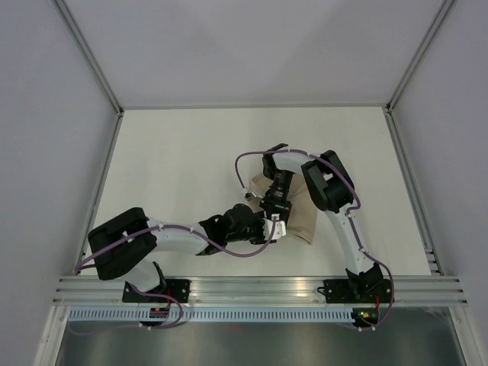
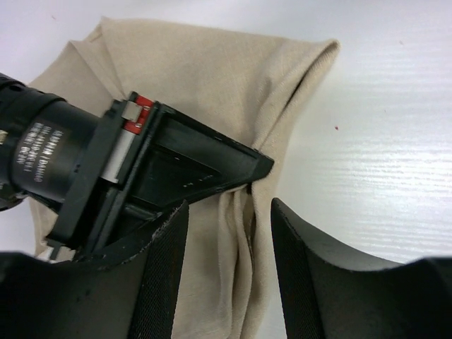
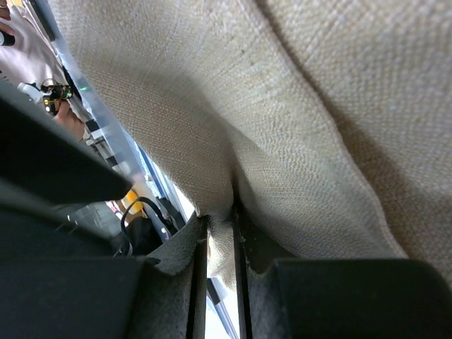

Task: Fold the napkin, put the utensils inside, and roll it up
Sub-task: Roll the napkin at the center of the board.

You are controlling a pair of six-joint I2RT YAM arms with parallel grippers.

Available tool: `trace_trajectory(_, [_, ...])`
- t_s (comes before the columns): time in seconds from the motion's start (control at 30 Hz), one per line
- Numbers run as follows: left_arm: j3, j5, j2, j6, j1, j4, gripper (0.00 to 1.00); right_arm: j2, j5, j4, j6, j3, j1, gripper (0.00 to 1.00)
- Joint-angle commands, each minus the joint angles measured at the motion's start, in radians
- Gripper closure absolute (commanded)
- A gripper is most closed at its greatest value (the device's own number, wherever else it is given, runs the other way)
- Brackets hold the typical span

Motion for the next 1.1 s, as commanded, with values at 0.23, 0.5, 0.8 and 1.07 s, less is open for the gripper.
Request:
trace_trajectory(0.23, [0.055,-0.046,0.068,0.104,-0.021,-0.004,0.44,0.070,0.106,0.299,-0.044,0.045,-0.013,0.99])
trace_trajectory(0.5, [0.107,-0.033,0.137,0.144,-0.023,-0.020,0.44,0.074,0.104,0.290,-0.047,0.054,-0.014,0.99])
trace_trajectory(0.8, [0.102,-0.046,0.172,0.147,-0.015,-0.020,0.44,0.076,0.106,0.288,-0.050,0.054,-0.017,0.99])
trace_trajectory(1.07, [0.016,-0.059,0.098,0.081,0.020,0.030,0.44,0.078,0.104,0.285,-0.056,0.048,-0.020,0.99])
